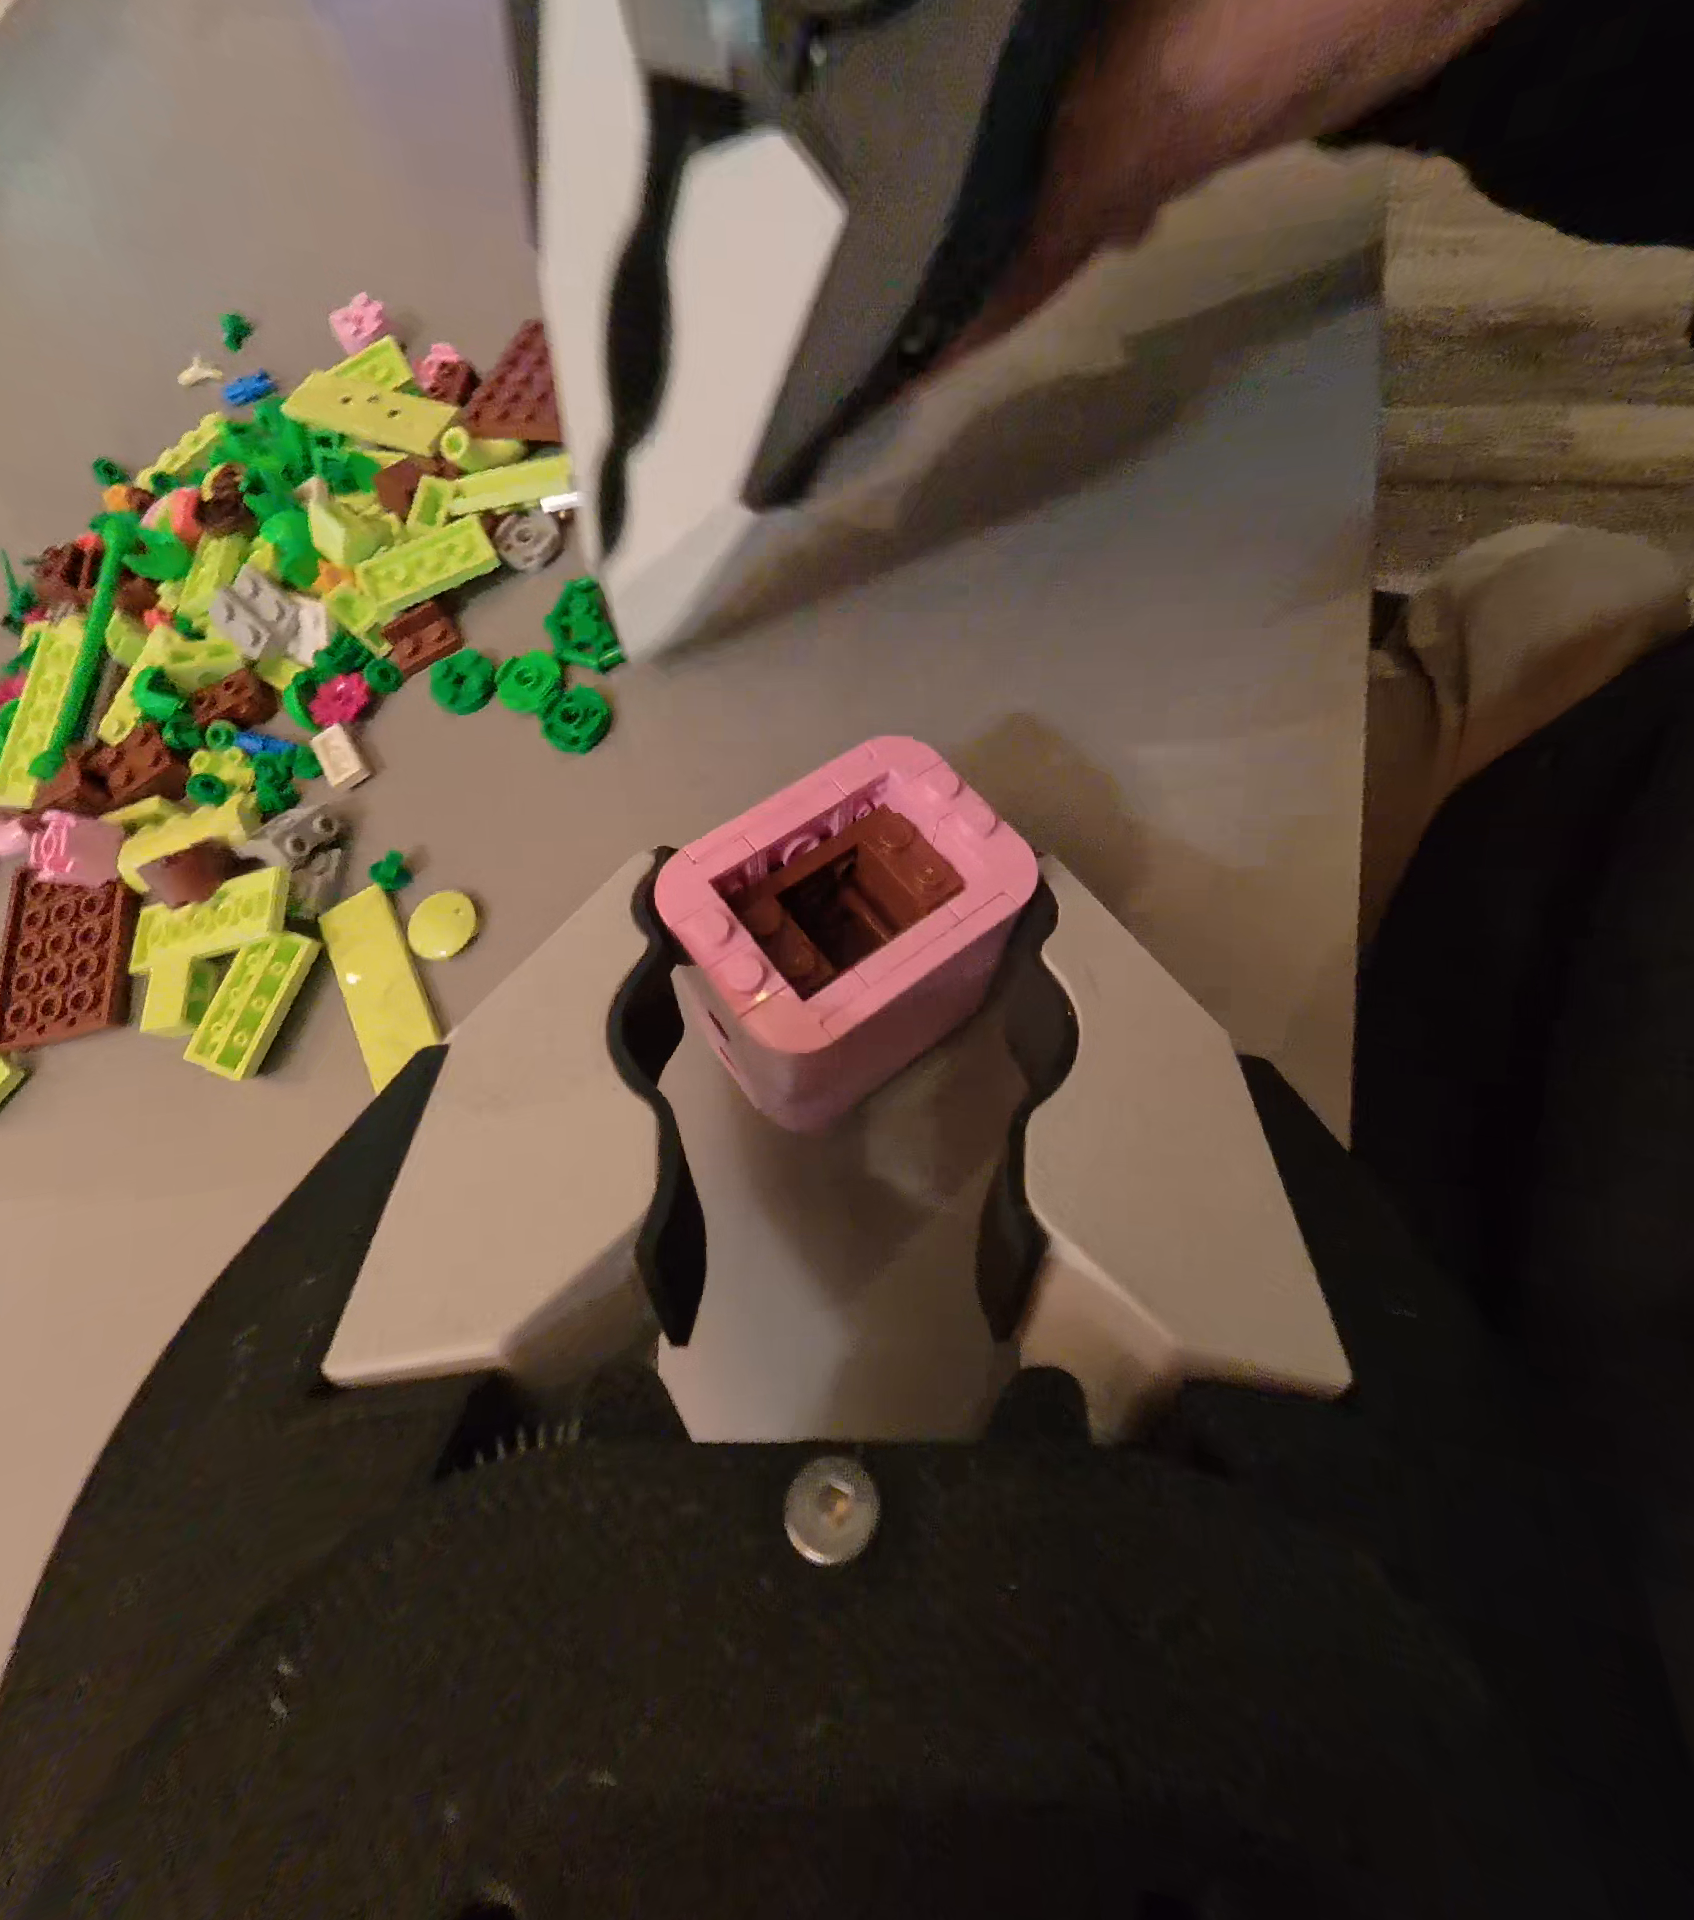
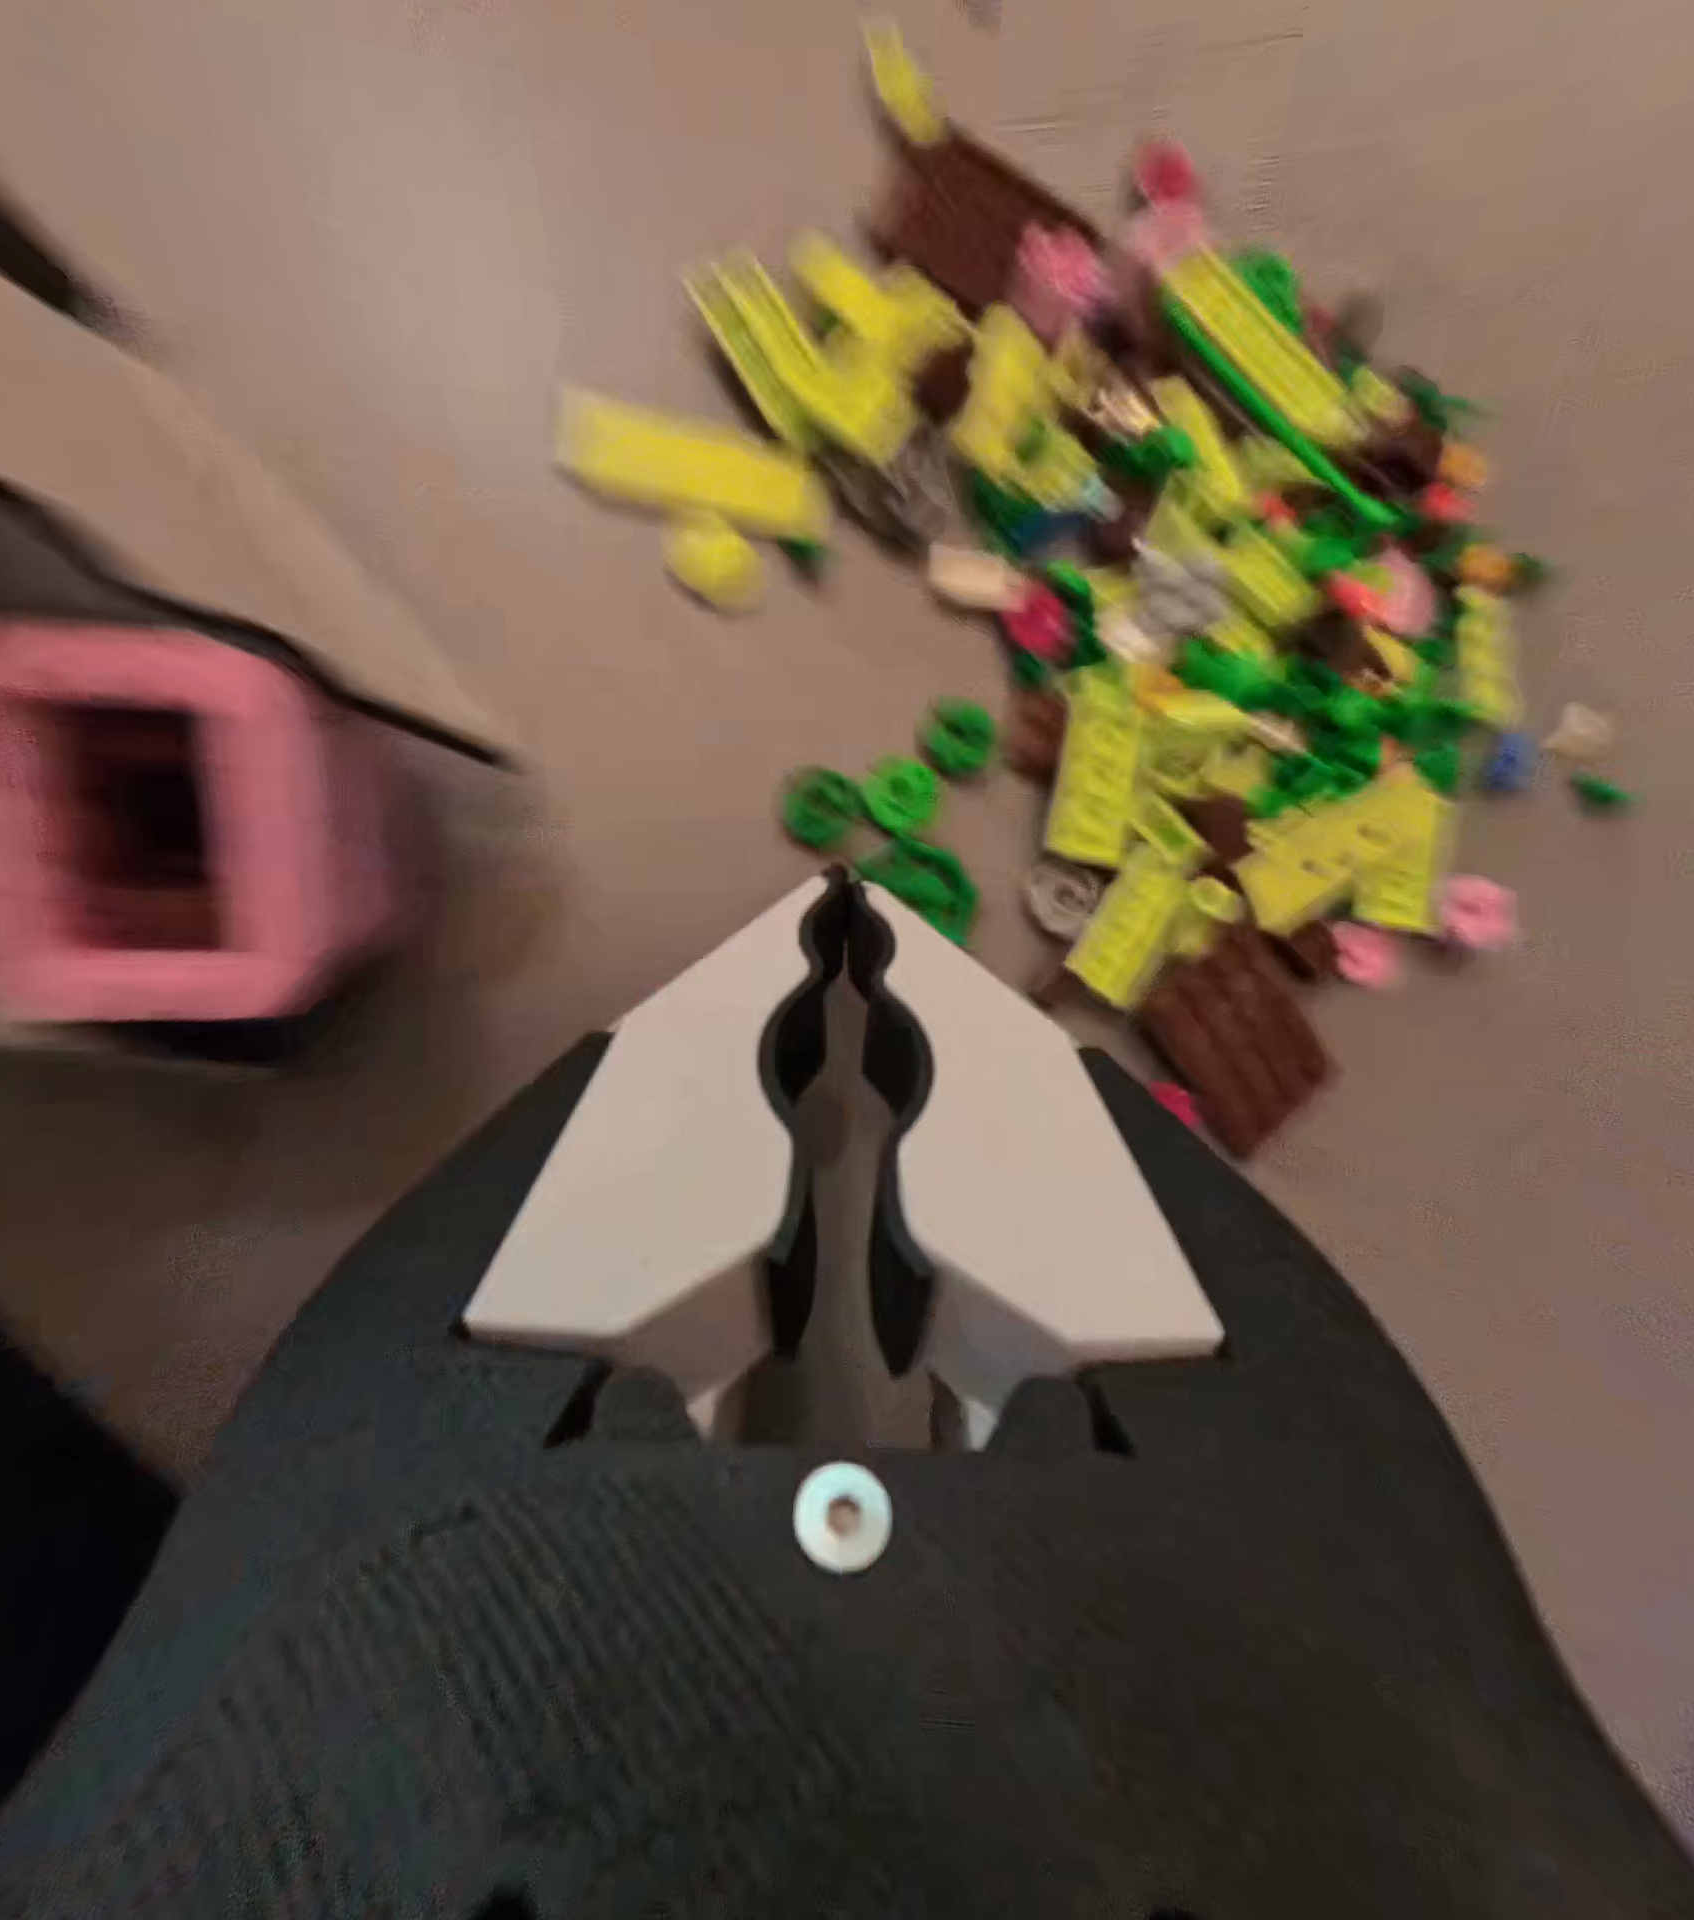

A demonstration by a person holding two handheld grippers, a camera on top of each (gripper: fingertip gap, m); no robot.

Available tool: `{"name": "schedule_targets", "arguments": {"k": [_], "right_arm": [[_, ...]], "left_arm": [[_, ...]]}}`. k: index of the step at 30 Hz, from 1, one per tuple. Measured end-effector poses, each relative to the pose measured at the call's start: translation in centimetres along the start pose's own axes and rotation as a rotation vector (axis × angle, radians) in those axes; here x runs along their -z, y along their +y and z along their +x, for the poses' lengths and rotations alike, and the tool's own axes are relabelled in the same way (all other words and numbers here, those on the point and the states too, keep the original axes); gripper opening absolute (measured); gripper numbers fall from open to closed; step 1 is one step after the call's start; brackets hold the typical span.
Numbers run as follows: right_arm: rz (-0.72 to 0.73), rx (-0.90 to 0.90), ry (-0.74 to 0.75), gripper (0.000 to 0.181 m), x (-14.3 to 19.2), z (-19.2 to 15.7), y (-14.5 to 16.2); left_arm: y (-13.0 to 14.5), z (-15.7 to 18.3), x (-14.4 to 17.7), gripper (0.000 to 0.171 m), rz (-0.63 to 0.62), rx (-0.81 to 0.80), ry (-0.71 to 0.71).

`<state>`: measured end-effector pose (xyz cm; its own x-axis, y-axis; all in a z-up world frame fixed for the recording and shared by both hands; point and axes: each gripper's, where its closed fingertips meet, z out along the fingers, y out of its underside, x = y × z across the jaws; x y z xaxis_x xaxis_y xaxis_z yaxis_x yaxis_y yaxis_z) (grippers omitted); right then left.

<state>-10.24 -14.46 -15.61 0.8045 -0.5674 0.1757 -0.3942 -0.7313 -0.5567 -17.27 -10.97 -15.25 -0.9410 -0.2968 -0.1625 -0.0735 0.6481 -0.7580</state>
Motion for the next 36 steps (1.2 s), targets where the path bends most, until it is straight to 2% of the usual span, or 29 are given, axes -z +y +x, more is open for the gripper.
{"name": "schedule_targets", "arguments": {"k": [1,2,4,6,10,16,20,27,32,36], "right_arm": [[0.048,-0.052,-0.118,0.0,-0.1,-1.4,-0.2],[0.187,-0.147,-0.272,0.0,1.5,-3.1,-2.3],[0.411,-0.172,-0.281,0.0,5.1,-2.8,-5.6],[0.503,-0.165,-0.286,0.0,6.7,-2.6,-6.8],[0.512,-0.199,-0.401,0.0,5.6,-3.7,-6.0],[0.504,-0.254,-0.46,0.001,4.5,-5.6,-4.8],[0.54,-0.315,-0.519,0.007,4.9,-6.0,-4.7],[0.544,-0.3,-0.478,0.012,5.0,-5.9,-4.2],[0.558,-0.317,-0.49,0.015,5.0,-6.2,-4.3],[0.547,-0.318,-0.487,0.019,4.6,-6.5,-4.2]], "left_arm": [[0.1,-0.2,0.0,0.065,-0.006,0.028,-0.014],[0.3,-0.8,0.1,0.065,-0.01,0.061,-0.029],[0.7,-2.0,0.5,0.064,-0.012,0.09,-0.051],[0.8,-1.9,0.6,0.064,-0.006,0.07,-0.028],[0.8,-1.6,0.7,0.063,-0.003,0.064,-0.01],[1.4,-2.2,1.1,0.066,-0.015,0.106,-0.013],[1.5,-2.2,1.4,0.067,-0.006,0.101,-0.015],[1.9,-2.8,2.0,0.069,-0.002,0.127,-0.054],[2.2,-3.4,3.1,0.073,0.033,0.207,-0.085],[1.9,-3.3,3.8,0.075,0.068,0.268,-0.036]]}}
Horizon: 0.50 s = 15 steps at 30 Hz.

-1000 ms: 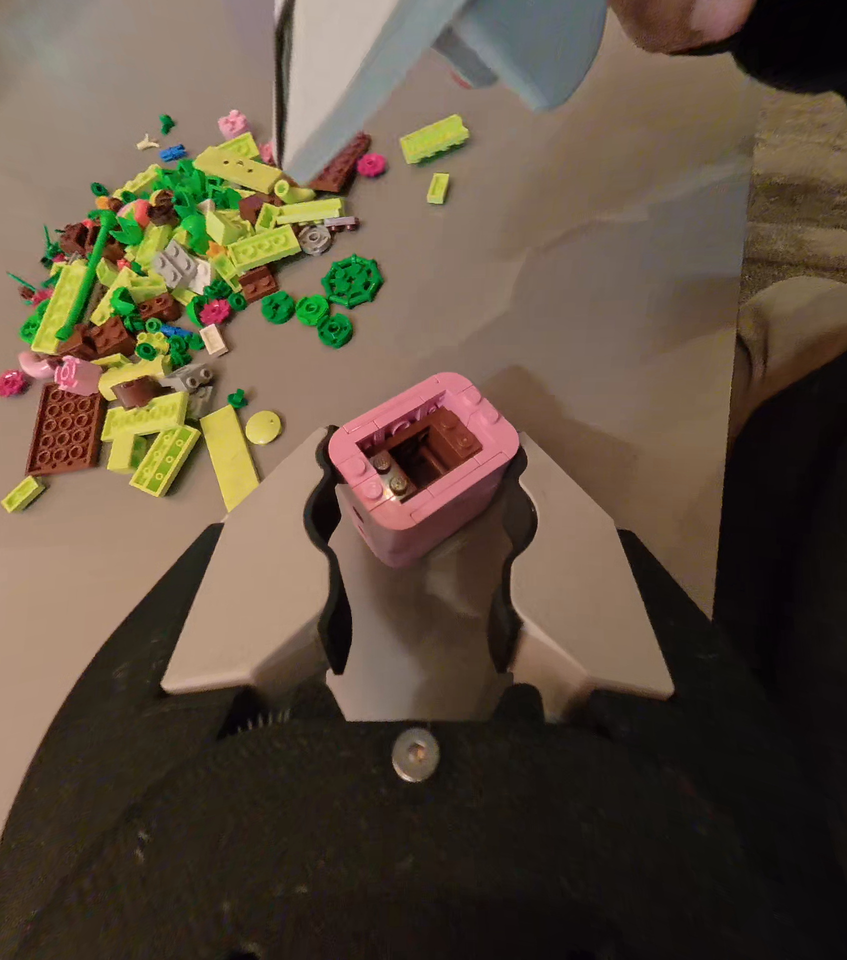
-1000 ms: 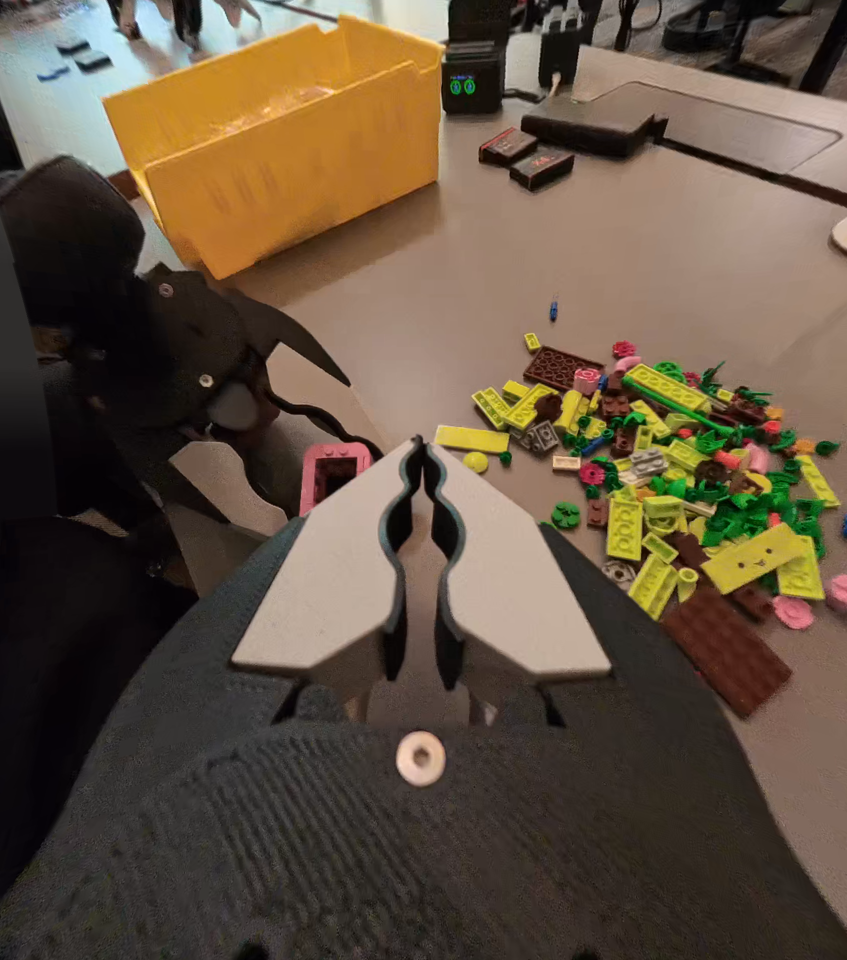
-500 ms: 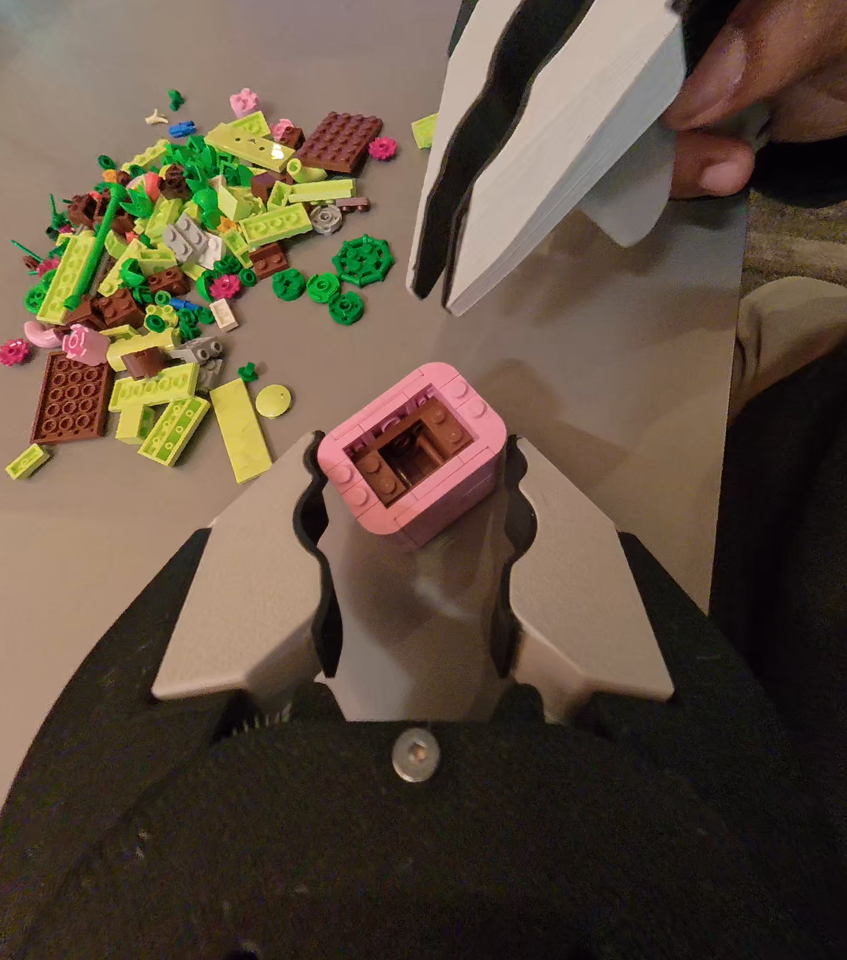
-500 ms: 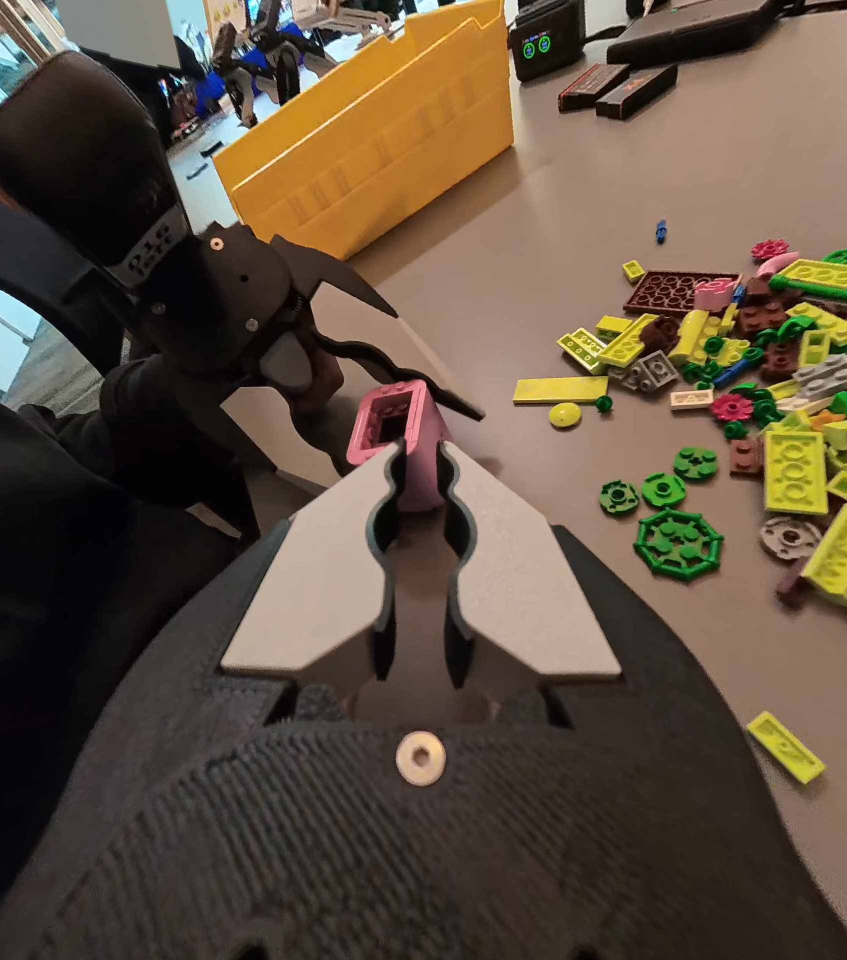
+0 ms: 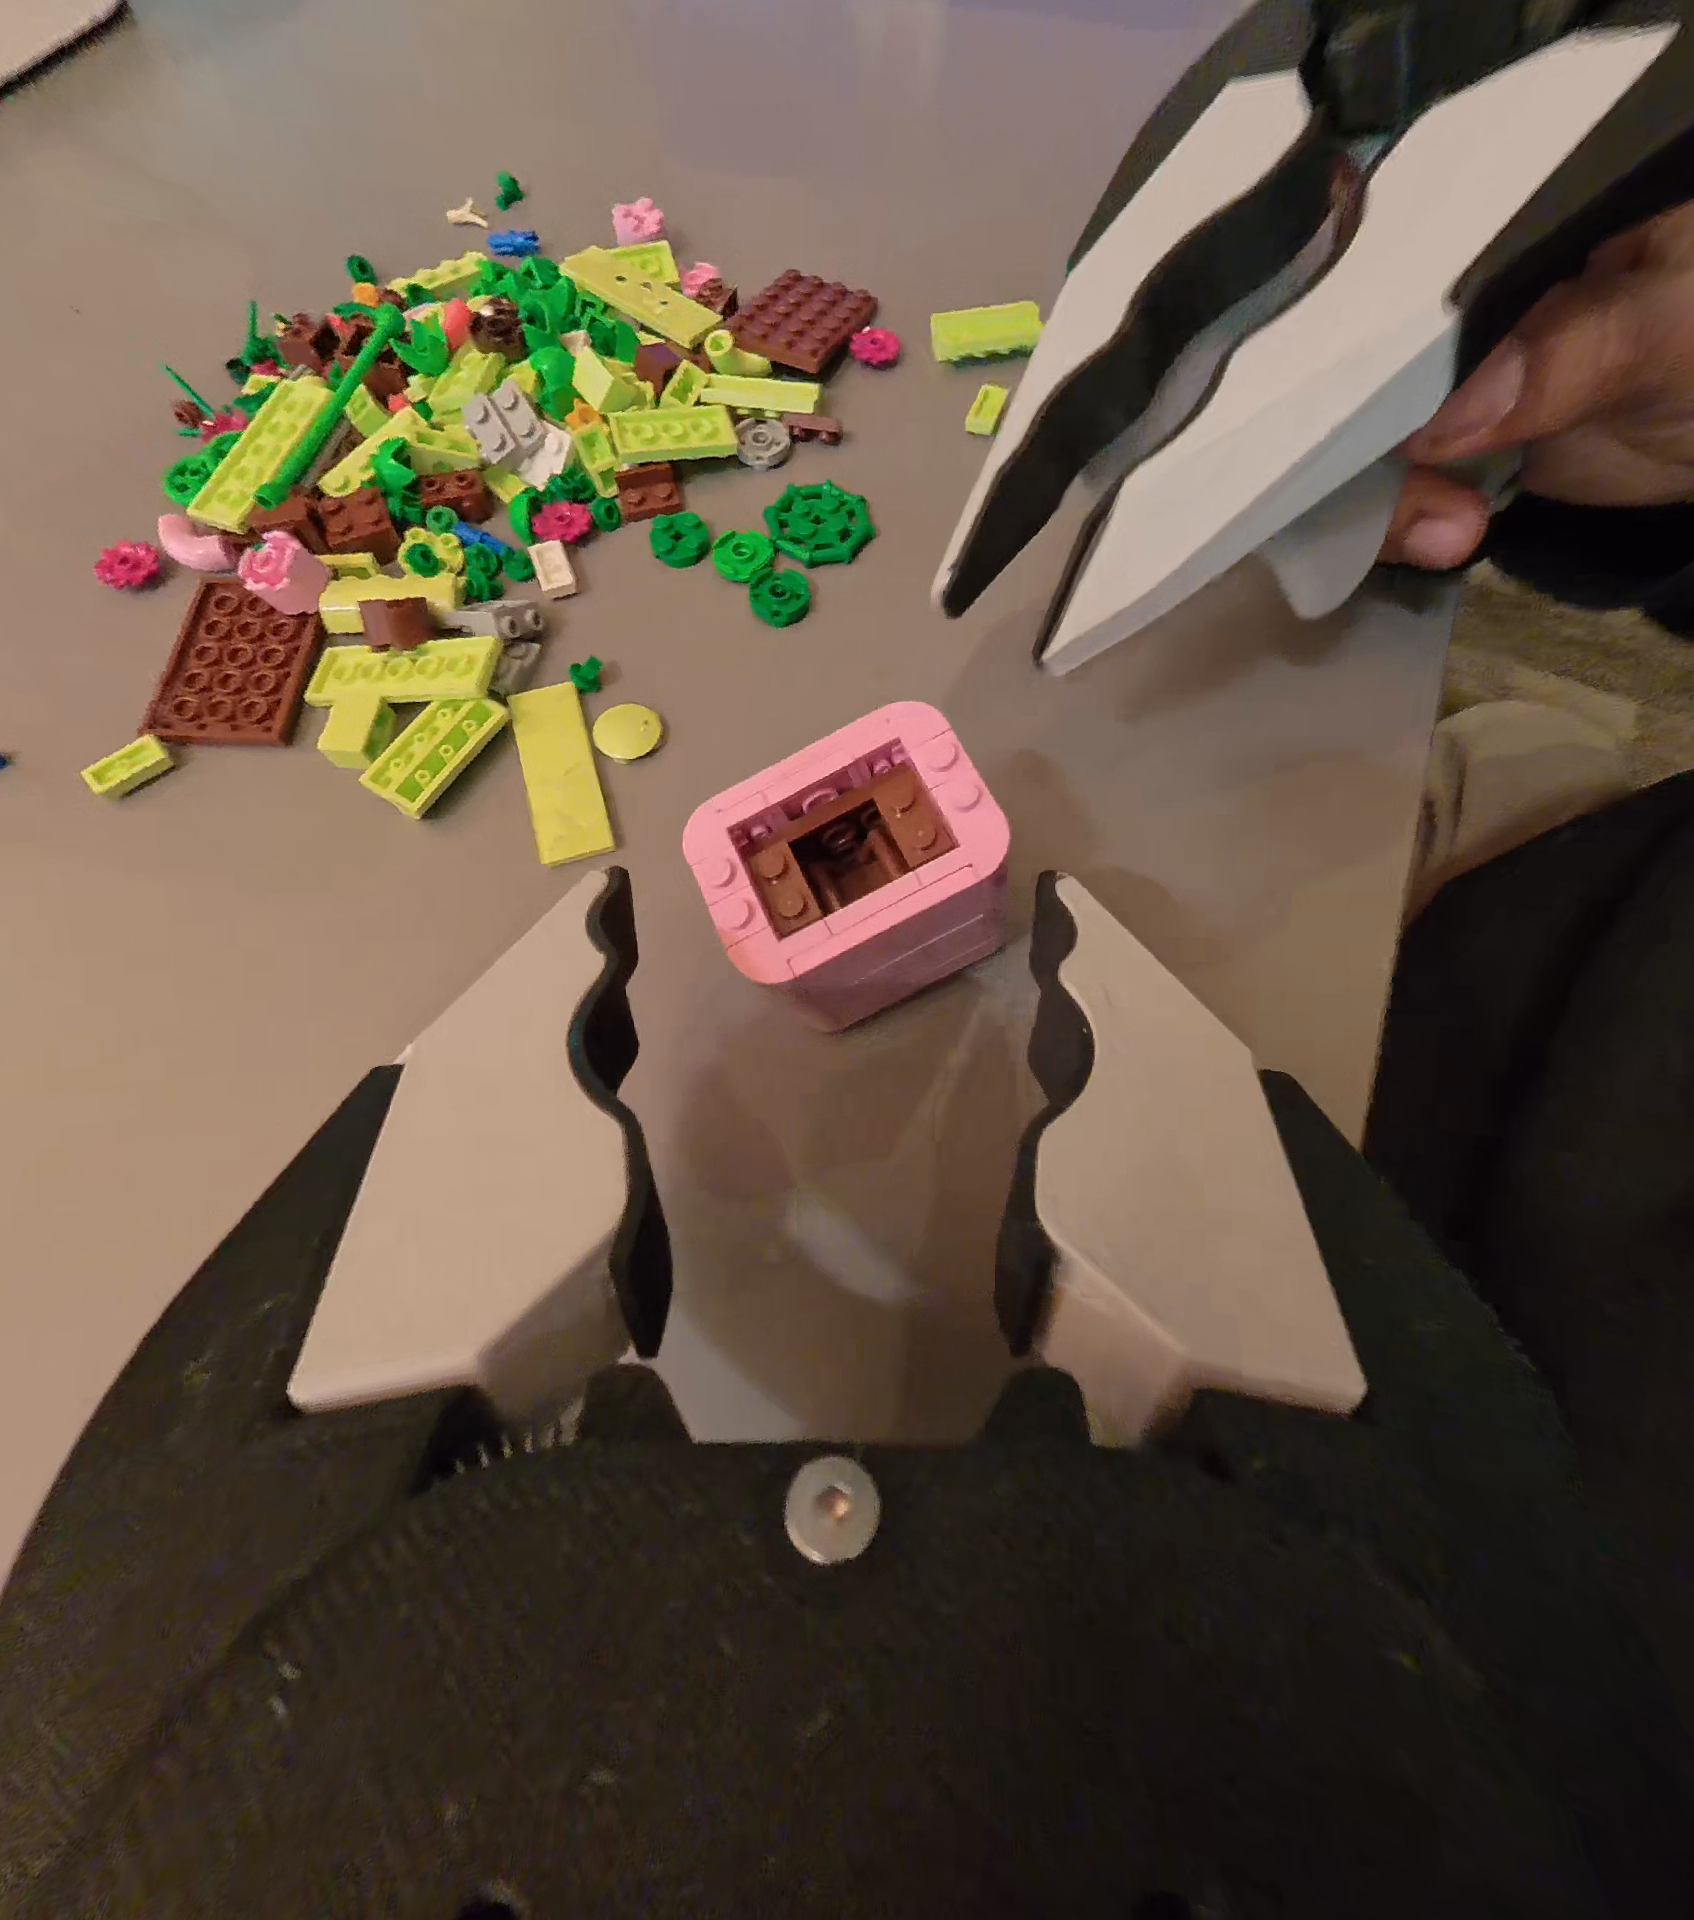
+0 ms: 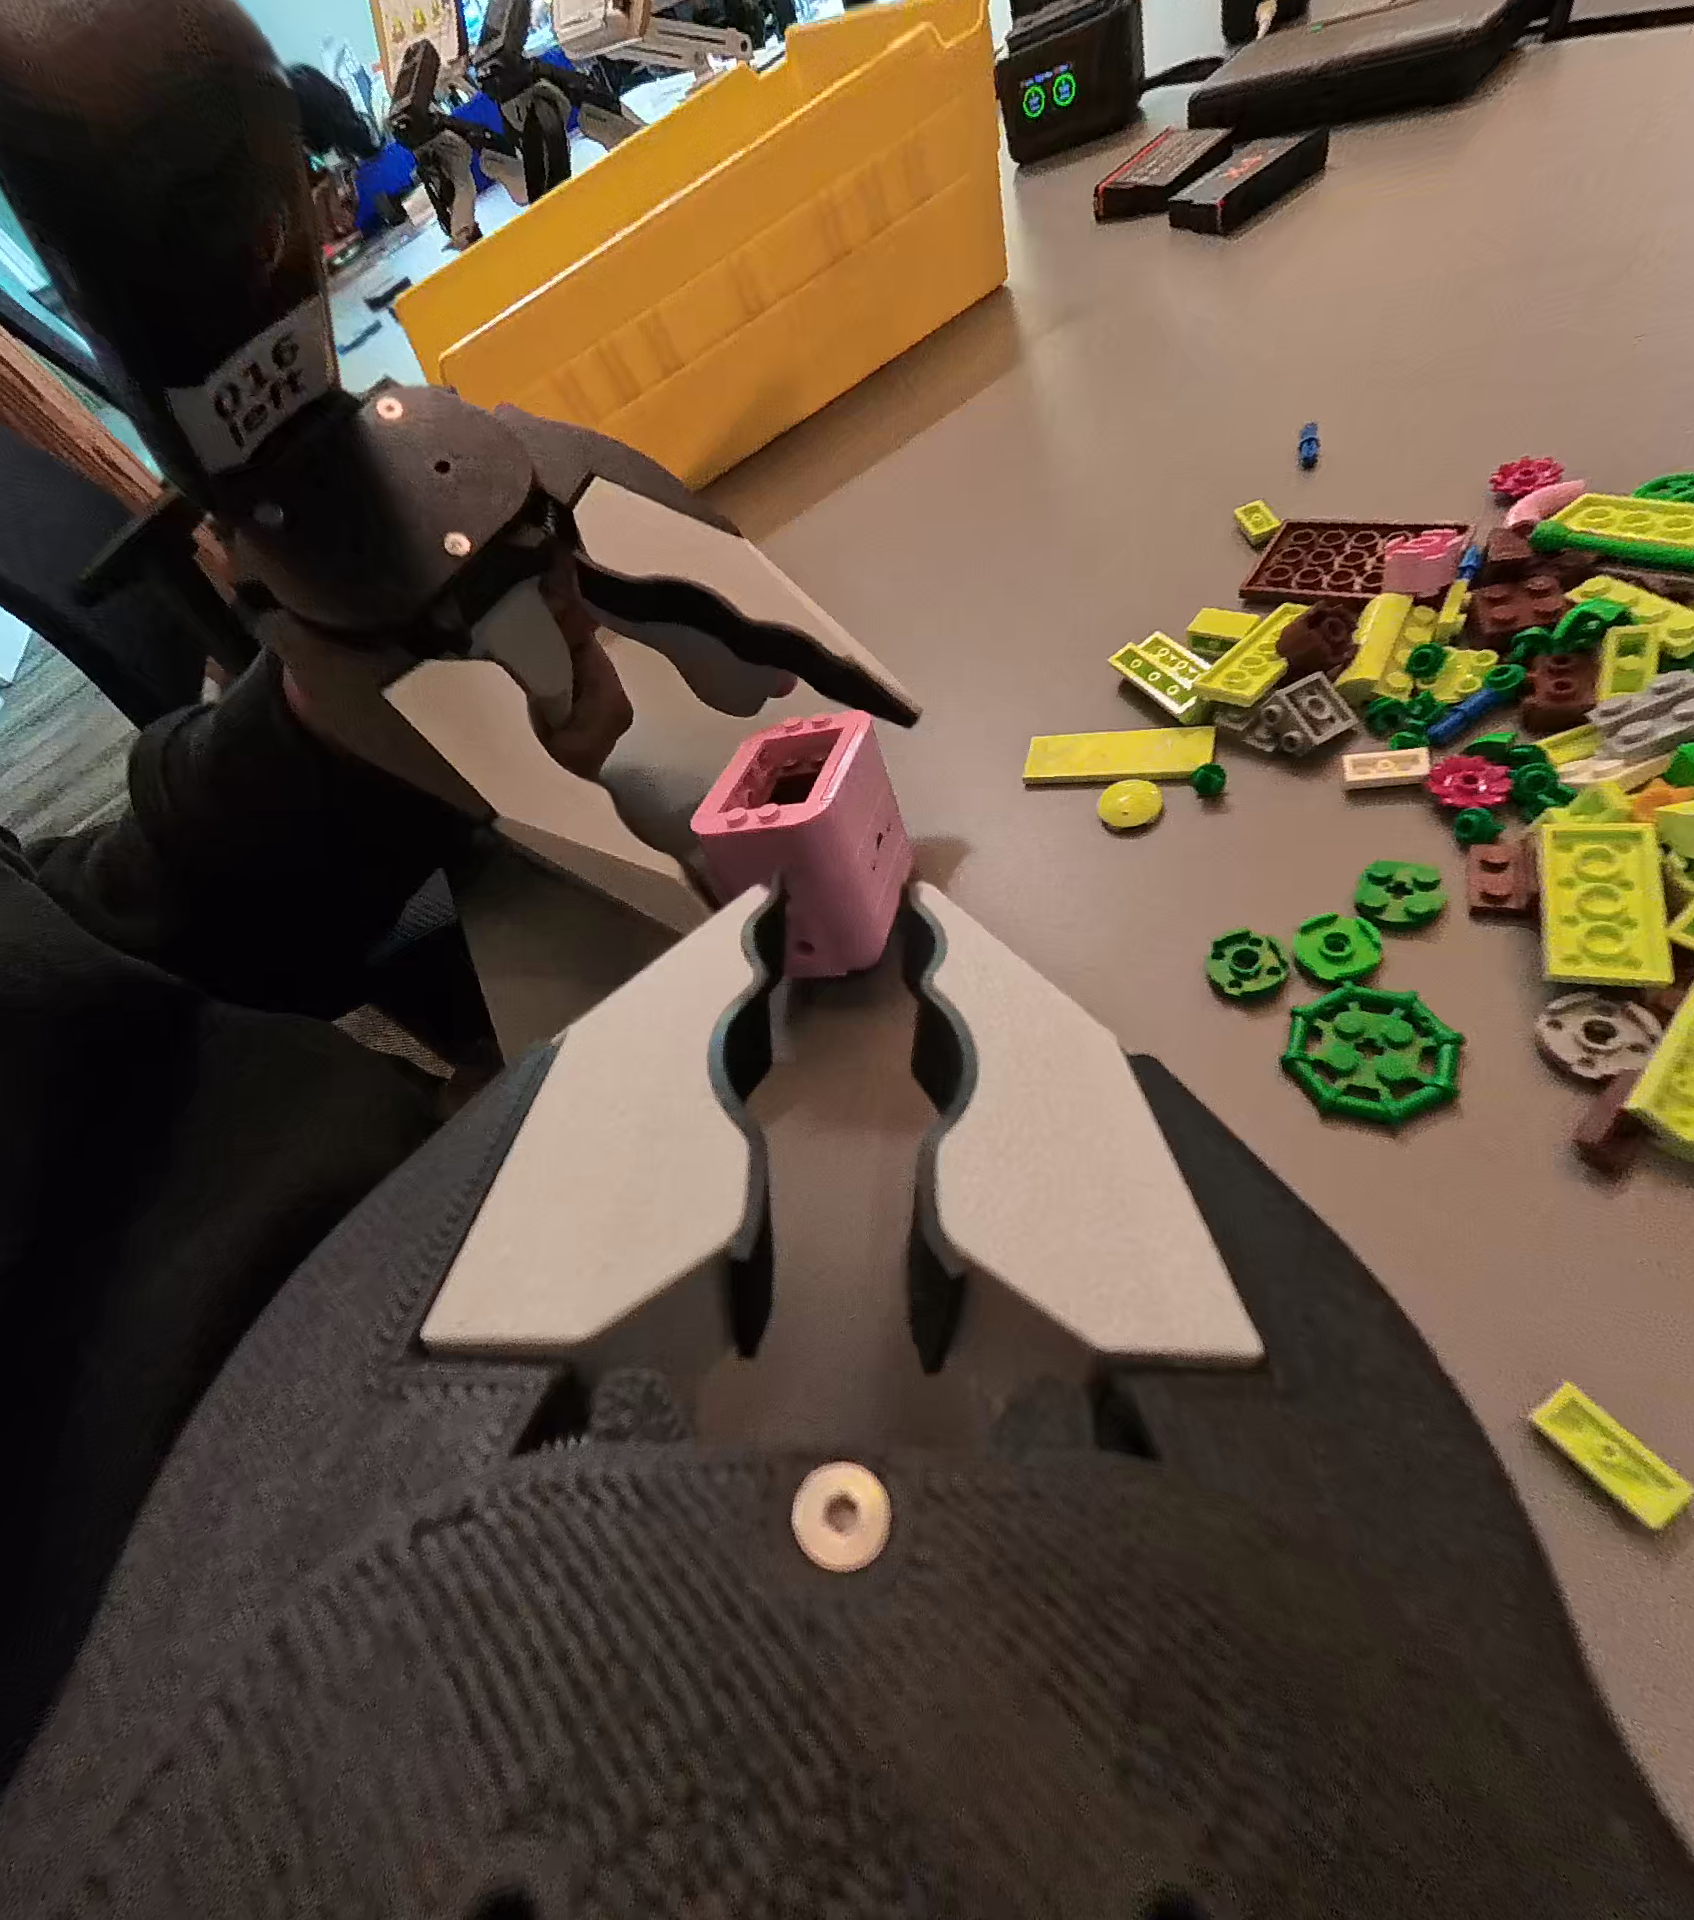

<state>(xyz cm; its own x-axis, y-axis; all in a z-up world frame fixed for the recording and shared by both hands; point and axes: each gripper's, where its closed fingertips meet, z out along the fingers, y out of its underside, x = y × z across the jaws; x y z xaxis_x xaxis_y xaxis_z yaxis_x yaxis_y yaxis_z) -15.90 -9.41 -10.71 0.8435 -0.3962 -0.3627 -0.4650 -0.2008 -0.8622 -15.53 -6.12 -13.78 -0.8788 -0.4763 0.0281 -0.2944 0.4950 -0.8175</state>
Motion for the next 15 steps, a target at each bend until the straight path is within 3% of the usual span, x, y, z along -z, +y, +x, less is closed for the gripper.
{"name": "schedule_targets", "arguments": {"k": [4,8,11,13,15], "right_arm": [[-0.052,-0.006,0.022,0.026,-0.7,0.3,0.8],[-0.113,0.029,0.062,0.034,-1.3,0.5,1.6],[-0.168,0.069,0.071,0.033,-1.8,0.4,2.3],[-0.191,0.096,0.047,0.031,-2.0,-0.2,2.7],[-0.207,0.117,0.005,0.026,-2.1,-0.9,3.0]], "left_arm": [[-1.6,0.8,0.3,0.084,0.08,0.126,0.082],[-2.4,0.1,0.1,0.077,0.117,0.323,0.083],[-1.4,-0.6,-0.1,0.074,0.052,0.286,0.005],[-1.7,0.1,0.4,0.05,0.058,0.234,0.039],[-1.6,-0.2,0.8,0.048,0.053,0.177,0.025]]}}
